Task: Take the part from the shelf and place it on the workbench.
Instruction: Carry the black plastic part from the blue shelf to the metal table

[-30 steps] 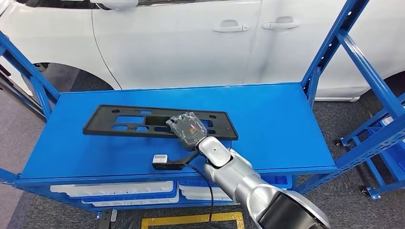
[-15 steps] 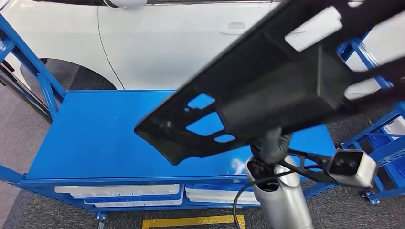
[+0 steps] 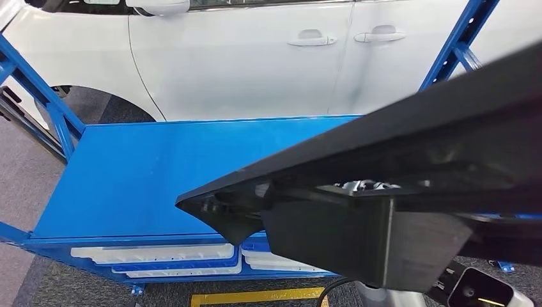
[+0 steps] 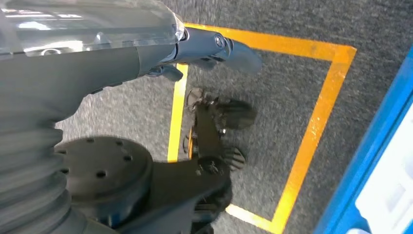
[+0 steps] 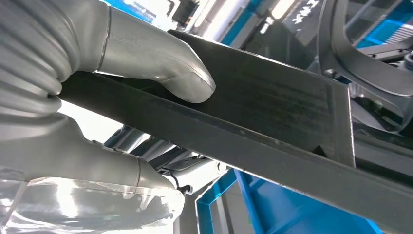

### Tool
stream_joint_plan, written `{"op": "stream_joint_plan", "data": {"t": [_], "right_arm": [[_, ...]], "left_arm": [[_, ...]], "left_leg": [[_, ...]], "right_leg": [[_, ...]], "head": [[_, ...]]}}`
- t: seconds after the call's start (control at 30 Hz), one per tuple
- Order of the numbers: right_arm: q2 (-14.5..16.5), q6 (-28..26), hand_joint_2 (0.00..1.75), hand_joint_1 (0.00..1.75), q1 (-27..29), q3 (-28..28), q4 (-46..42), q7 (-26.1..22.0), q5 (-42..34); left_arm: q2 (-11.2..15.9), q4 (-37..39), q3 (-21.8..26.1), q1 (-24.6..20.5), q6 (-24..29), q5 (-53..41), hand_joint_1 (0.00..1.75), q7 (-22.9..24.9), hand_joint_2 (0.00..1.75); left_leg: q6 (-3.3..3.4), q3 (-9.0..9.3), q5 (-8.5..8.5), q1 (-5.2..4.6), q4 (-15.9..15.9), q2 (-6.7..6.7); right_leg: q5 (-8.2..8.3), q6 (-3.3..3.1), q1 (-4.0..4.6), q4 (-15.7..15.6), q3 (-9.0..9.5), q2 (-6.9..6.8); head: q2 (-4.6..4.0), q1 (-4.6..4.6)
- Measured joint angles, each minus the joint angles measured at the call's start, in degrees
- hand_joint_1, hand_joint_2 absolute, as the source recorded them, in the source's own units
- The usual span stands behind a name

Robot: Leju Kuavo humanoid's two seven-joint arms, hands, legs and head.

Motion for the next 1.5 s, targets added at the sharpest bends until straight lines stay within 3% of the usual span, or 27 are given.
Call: {"op": "stream_joint_plan", "data": {"t": [0.07, 0.1, 0.17, 0.23, 0.27, 0.3, 0.4, 0.47, 0.53, 0.57, 0.6, 0.63, 0.67, 0.7, 0.77, 0.83, 0.9, 0.97, 1.07, 1.1, 1.17, 1.23, 1.3, 1.33, 1.4, 1.43, 1.5], "right_arm": [[-0.5, -0.5, 1.75, 1.75, -0.3, 0.7, 0.8, 0.2, -0.5], [-0.9, -0.7, 1.75, 1.75, -0.5, 1.1, 1.4, 0.4, -0.7], [-1.5, -1.5, 1.75, 1.75, -0.8, 1.9, 2.5, 1.0, -1.0], [-2.1, -2.3, 1.75, 1.75, -1.3, 2.5, 3.6, 1.3, -1.1], [-2.4, -2.6, 1.75, 1.75, -1.6, 2.8, 4.1, 1.4, -1.2], [-2.6, -2.9, 1.75, 1.75, -1.8, 3.1, 4.5, 1.4, -1.2], [-3.3, -3.3, 1.75, 1.75, -2.1, 3.9, 5.6, 1.3, -1.3], [-3.8, -3.3, 1.75, 1.75, -2.2, 4.2, 6.1, 1.2, -1.4], [-4.3, -3.7, 1.75, 1.75, -2.3, 4.4, 6.5, 1.5, -1.7], [-4.6, -4.1, 1.75, 1.75, -2.3, 4.6, 6.8, 1.7, -2.0], [-5.0, -4.7, 1.75, 1.75, -2.3, 4.9, 7.3, 2.0, -2.3], [-5.4, -5.3, 1.75, 1.75, -2.4, 5.3, 8.0, 2.2, -2.7], [-5.7, -5.9, 1.75, 1.75, -2.4, 5.9, 9.0, 2.4, -2.9], [-5.9, -6.5, 1.75, 1.75, -2.5, 6.5, 10.1, 2.7, -3.0], [-6.1, -8.1, 1.75, 1.75, -2.8, 7.7, 12.3, 3.5, -2.8], [-6.1, -9.6, 1.75, 1.75, -3.0, 8.7, 14.4, 4.3, -2.2], [-6.1, -10.3, 1.75, 1.75, -2.8, 9.6, 16.4, 4.7, -1.5], [-5.7, -10.2, 1.75, 1.75, -2.6, 10.6, 18.2, 4.8, -1.0], [-4.9, -10.2, 1.75, 1.75, -2.5, 11.7, 20.6, 5.0, -0.7], [-4.7, -10.3, 1.75, 1.75, -2.4, 11.8, 21.2, 5.1, -0.6], [-4.6, -10.4, 1.75, 1.75, -1.8, 12.0, 21.8, 5.2, -0.7], [-4.6, -10.3, 1.75, 1.75, -0.8, 12.0, 22.0, 5.2, -1.0], [-4.6, -9.9, 1.75, 1.75, 0.4, 12.0, 22.0, 5.1, -1.4], [-4.6, -9.7, 1.75, 1.75, 1.0, 12.0, 22.0, 4.9, -1.5], [-4.7, -9.4, 1.75, 1.75, 2.2, 12.0, 21.9, 4.5, -1.4], [-4.8, -9.3, 1.75, 1.75, 2.7, 12.0, 21.8, 4.4, -1.3], [-5.1, -9.3, 1.75, 1.75, 3.7, 11.9, 21.6, 4.1, -1.1]], "left_arm": [[0.0, 0.0, 0.1, 0.0, 0.1, 0.2, 0.0, 0.2, 1.75], [0.0, 0.0, 0.1, 0.0, 0.1, 0.2, 0.0, 0.3, 1.75], [0.0, 0.0, 0.1, 0.0, 0.1, 0.3, 0.0, 0.4, 1.75], [0.0, 0.0, 0.1, -0.1, 0.1, 0.1, 0.0, 0.4, 1.75], [0.0, 0.0, 0.1, -0.2, 0.1, 0.0, 0.0, 0.5, 1.75], [0.0, 0.0, 0.1, -0.2, 0.1, 0.0, 0.0, 0.5, 1.75], [0.0, 0.0, 0.1, 0.0, 0.1, -0.1, 0.0, 0.5, 1.75], [0.0, 0.0, 0.1, 0.0, 0.1, -0.1, 0.0, 0.5, 1.75], [0.0, 0.0, 0.1, -0.1, 0.2, -0.1, 0.0, 0.5, 1.75], [0.0, 0.0, 0.1, 0.0, 0.2, -0.1, 0.0, 0.5, 1.75], [0.0, 0.1, 0.1, 0.0, 0.2, -0.1, 0.0, 0.5, 1.75], [0.0, 0.1, 0.2, 0.0, 0.3, -0.1, 0.0, 0.5, 1.75], [-0.1, 0.1, 0.2, 0.0, 0.3, 0.0, 0.0, 0.4, 1.75], [-0.1, 0.1, 0.2, 0.0, 0.2, 0.0, 0.0, 0.4, 1.75], [-0.2, 0.1, 0.3, 0.0, 0.0, -0.1, 0.0, 0.1, 1.75], [-0.3, 0.1, 0.3, 0.0, -0.4, -0.2, 0.0, -0.4, 1.75], [-0.4, 0.1, 0.3, 0.1, -0.9, -0.2, 0.0, -0.9, 1.75], [-0.5, 0.1, 0.3, 0.3, -1.4, -0.2, 0.0, -1.3, 1.75], [-0.7, 0.2, 0.3, 0.3, -1.7, -0.4, 0.0, -1.4, 1.75], [-0.7, 0.2, 0.3, 0.3, -1.7, -0.5, 0.0, -1.3, 1.75], [-0.7, 0.2, 0.3, 0.3, -1.4, -0.8, 0.0, -0.5, 1.75], [-0.8, 0.2, 0.3, 0.2, -1.0, -1.1, 0.0, 0.4, 1.75], [-0.8, 0.2, 0.3, 0.2, -0.7, -1.3, 0.0, 1.0, 1.75], [-0.8, 0.2, 0.3, 0.2, -0.6, -1.4, 0.0, 1.2, 1.75], [-0.9, 0.2, 0.2, 0.3, -0.6, -1.6, 0.0, 1.4, 1.75], [-1.0, 0.2, 0.2, 0.3, -0.6, -1.7, 0.0, 1.4, 1.75], [-1.1, 0.2, 0.1, 0.3, -0.7, -2.1, 0.0, 1.3, 1.75]], "left_leg": [[-0.31, -2.17, -3.87, 0.04, 6.8, 0.0], [-0.33, -2.24, -4.46, 0.03, 8.3, 0.0], [-0.07, 0.86, -2.75, 0.03, 4.6, 0.0], [0.56, 6.05, -0.15, -0.16, -3.7, 0.0], [0.91, 7.65, 0.65, -0.32, -6.5, -0.03], [1.27, 8.35, 1.04, -0.52, -8.0, -0.07], [2.29, 7.82, 2.43, -0.63, -8.5, -0.01], [3.05, 6.94, 3.87, -0.34, -9.0, 0.28], [3.47, 5.44, 5.06, -0.32, -9.0, 0.47], [3.47, 4.61, 5.62, -0.34, -8.9, 0.51], [3.43, 3.82, 6.11, -0.35, -8.8, 0.53], [3.33, 3.07, 6.56, -0.34, -8.6, 0.55], [3.18, 2.36, 6.96, -0.32, -8.4, 0.55], [2.99, 1.71, 7.29, -0.29, -8.1, 0.54], [2.44, 0.57, 7.86, -0.38, -7.5, 0.53], [1.73, 0.03, 8.53, -0.49, -7.2, 0.53], [1.0, -0.21, 9.07, -0.41, -7.2, 0.46], [0.36, -1.17, 6.76, -0.23, -5.3, 0.35], [-0.39, -4.14, -0.94, -0.01, 4.8, 0.32], [-0.51, -4.52, -2.04, 0.0, 7.6, 0.32], [-0.37, -2.42, -0.72, -0.02, 7.6, 0.32], [0.33, 3.41, 1.49, -0.14, 0.1, 0.27], [1.14, 8.26, 1.64, -0.48, -7.0, 0.19], [1.48, 9.19, 1.33, -0.7, -8.7, 0.17], [2.17, 8.88, 2.16, -0.79, -9.3, 0.25], [2.57, 8.56, 2.74, -0.69, -9.6, 0.38], [3.28, 7.41, 4.27, -0.39, -10.0, 0.66]], "right_leg": [[0.64, -0.16, 0.11, 0.0, -0.84, -0.07], [1.01, -0.15, 0.17, 0.0, -1.31, -0.06], [1.77, 0.01, 0.25, 0.1, -2.16, -0.02], [2.55, 0.38, 0.37, 0.1, -2.72, 0.01], [2.93, 0.68, 0.41, 0.0, -2.88, -0.01], [3.31, 1.04, 0.42, 0.0, -2.96, -0.05], [4.13, 2.09, 0.29, -0.4, -3.12, -0.04], [1.19, 2.56, 0.23, 1.9, -4.28, 0.07], [-4.65, 2.91, 0.07, 9.0, -6.48, 0.11], [-6.78, 3.1, -0.01, 12.8, -7.32, 0.12], [-7.64, 3.25, -0.07, 15.4, -7.47, 0.12], [-7.28, 3.34, -0.12, 16.0, -6.62, 0.11], [-6.06, 3.36, -0.17, 14.3, -4.59, 0.11], [-4.78, 3.3, -0.21, 10.8, -1.69, 0.1], [-4.06, 2.84, -0.03, 3.1, 3.73, 0.13], [-4.56, 2.12, 0.29, -0.2, 5.43, 0.18], [-3.81, 1.2, 0.27, -0.5, 4.91, 0.1], [-2.64, 0.25, 0.05, -0.8, 3.99, -0.06], [-0.85, -0.36, 0.19, -0.8, 1.88, -0.14], [-0.29, -0.38, 0.3, -0.8, 1.13, -0.15], [0.77, -0.3, 0.49, -0.7, -0.33, -0.16], [1.8, -0.1, 0.68, -0.6, -1.5, -0.14], [2.77, 0.36, 0.79, -0.6, -2.0, -0.13], [3.24, 0.69, 0.75, -0.7, -2.05, -0.15], [4.01, 1.41, 0.64, -1.0, -2.09, -0.15], [3.48, 1.75, 0.58, -0.7, -2.37, -0.06], [-0.86, 2.33, 0.44, 2.8, -3.67, 0.1]], "head": [[-0.01, 0.0], [0.0, 0.0], [0.01, 0.0], [0.01, 0.0], [0.01, 0.0], [0.01, 0.0], [0.01, 0.0], [0.01, 0.0], [0.0, 0.0], [0.0, 0.0], [-0.01, 0.0], [0.0, 0.0], [0.0, 0.0], [0.0, 0.0], [0.0, -0.02], [0.0, -0.03], [0.01, -0.01], [0.01, -0.01], [0.01, -0.02], [0.01, -0.02], [0.01, -0.02], [0.0, -0.02], [0.01, -0.01], [0.01, -0.01], [0.01, -0.01], [0.01, -0.01], [0.0, 0.0]]}}
